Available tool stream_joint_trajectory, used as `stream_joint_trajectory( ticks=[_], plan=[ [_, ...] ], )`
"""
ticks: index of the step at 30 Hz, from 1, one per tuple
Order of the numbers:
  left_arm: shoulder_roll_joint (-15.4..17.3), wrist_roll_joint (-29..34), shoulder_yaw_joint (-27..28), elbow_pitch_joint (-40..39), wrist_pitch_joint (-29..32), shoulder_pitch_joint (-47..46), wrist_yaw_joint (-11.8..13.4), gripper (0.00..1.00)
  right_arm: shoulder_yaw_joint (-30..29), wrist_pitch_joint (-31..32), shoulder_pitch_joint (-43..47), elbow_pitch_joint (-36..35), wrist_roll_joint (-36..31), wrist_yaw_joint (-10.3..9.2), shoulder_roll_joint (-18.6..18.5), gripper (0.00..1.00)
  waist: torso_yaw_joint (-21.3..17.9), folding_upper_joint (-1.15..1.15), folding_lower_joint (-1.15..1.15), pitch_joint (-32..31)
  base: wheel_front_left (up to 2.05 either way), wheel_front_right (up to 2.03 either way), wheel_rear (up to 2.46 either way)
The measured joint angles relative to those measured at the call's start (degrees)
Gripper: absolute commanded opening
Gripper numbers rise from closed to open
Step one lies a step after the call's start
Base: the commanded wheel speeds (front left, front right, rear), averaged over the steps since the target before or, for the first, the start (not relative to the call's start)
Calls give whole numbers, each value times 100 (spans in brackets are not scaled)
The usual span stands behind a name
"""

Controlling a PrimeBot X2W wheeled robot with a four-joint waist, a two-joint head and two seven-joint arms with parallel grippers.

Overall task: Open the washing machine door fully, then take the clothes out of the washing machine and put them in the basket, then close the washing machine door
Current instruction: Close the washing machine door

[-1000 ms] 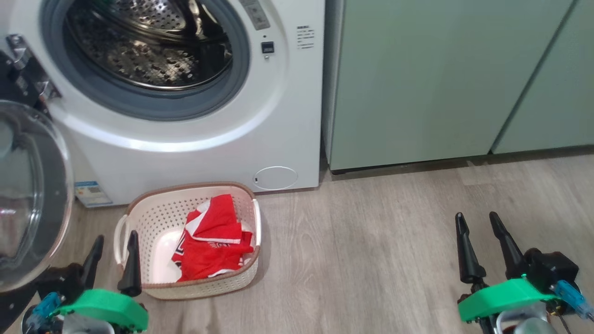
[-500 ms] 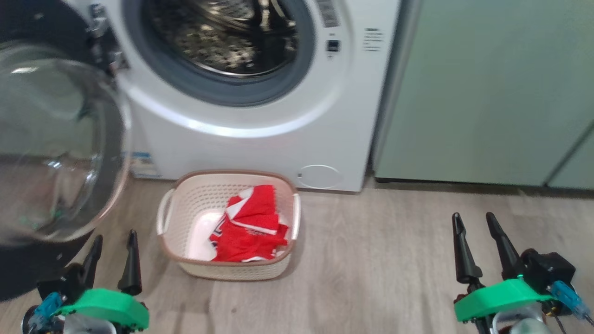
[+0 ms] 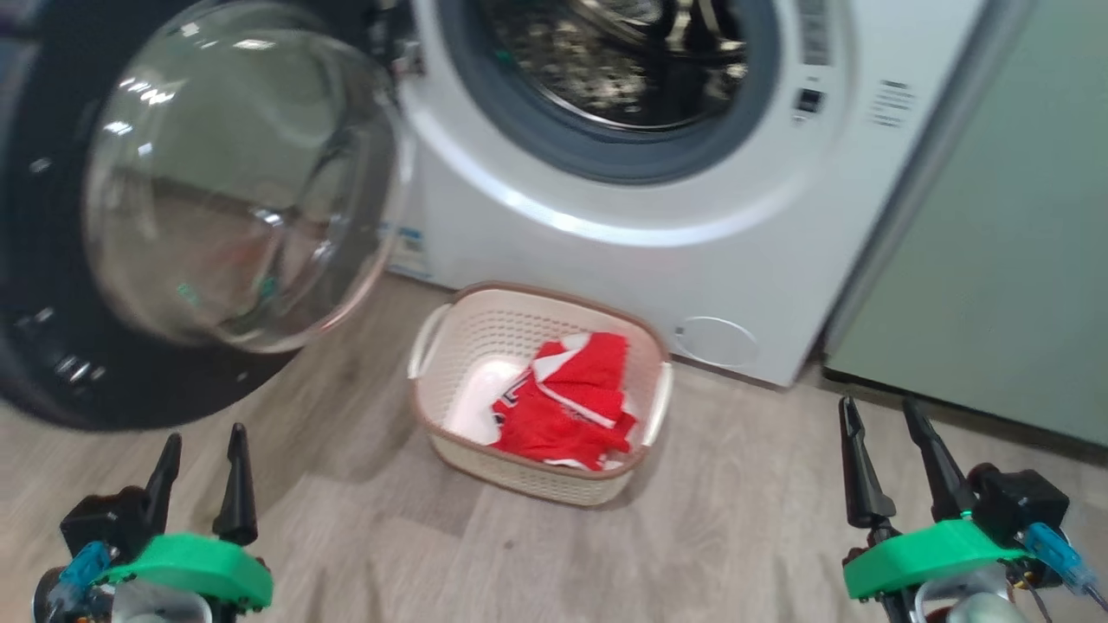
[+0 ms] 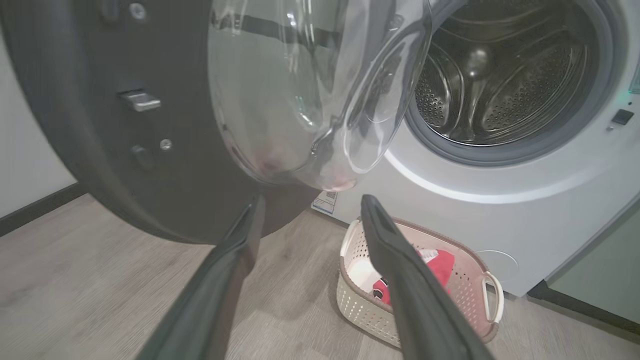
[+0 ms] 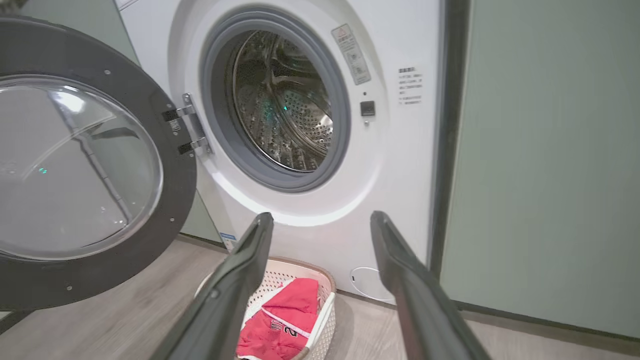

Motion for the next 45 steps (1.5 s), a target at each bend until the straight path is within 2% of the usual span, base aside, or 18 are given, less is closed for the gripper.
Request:
stream_joint_trajectory(
  ticks=[12, 27, 28, 29, 30, 31, 32, 36, 39, 40, 45],
  plan=[
    [-34, 49, 148, 47, 0, -66, 0, 100, 93, 0, -18, 4, 0, 0, 9, 100, 931, 0, 0, -1, 0, 0, 0],
    [-221, 12, 583, -186, 0, -55, 0, 100, 335, 0, -263, 108, 52, 0, -9, 100, 1033, 0, 0, 80, 0, 0, 0],
    [-232, -65, 632, -186, 0, -55, 0, 84, 335, 0, -262, 108, 53, 0, -9, 100, 1030, 0, 0, 77, 0, 0, 0],
    [-245, -158, 701, -181, 0, -55, 0, 60, 333, 0, -261, 108, 59, 0, -9, 100, 1026, 0, 0, 73, 0, 0, 0],
    [-261, -286, 777, -158, 0, -56, 0, 44, 322, 0, -258, 108, 59, 0, -9, 100, 1021, 0, 0, 68, 0, 0, 0],
    [-279, -475, 865, -104, 0, -58, 0, 15, 303, 0, -253, 107, 59, 0, -9, 100, 1017, 0, 0, 62, 0, 0, 0],
    [-291, -702, 955, -25, 0, -60, 1, 0, 283, 0, -247, 105, 59, 0, -9, 100, 1012, 0, 0, 56, 0, 0, 0],
    [-214, -1823, 1233, 360, 51, -158, 1, 0, 169, 0, -229, 98, 58, 0, -8, 100, 998, 0, 0, 38, 0, 0, 0],
    [4, -2749, 1593, 594, 377, -497, 2, 0, 135, 0, -199, 70, 57, 0, -5, 100, 971, 0, 0, 32, 0, 0, 0],
    [4, -2749, 1593, 594, 377, -497, 2, 0, 135, 0, -199, 70, 57, 0, -5, 100, 971, 0, 0, 32, 0, 0, 0],
    [602, -3877, 2343, 1116, 1205, -1417, 90, 0, 133, 0, -121, 69, 57, 0, 1, 100, 795, 0, 0, 94, 0, 0, 0]
  ],
)
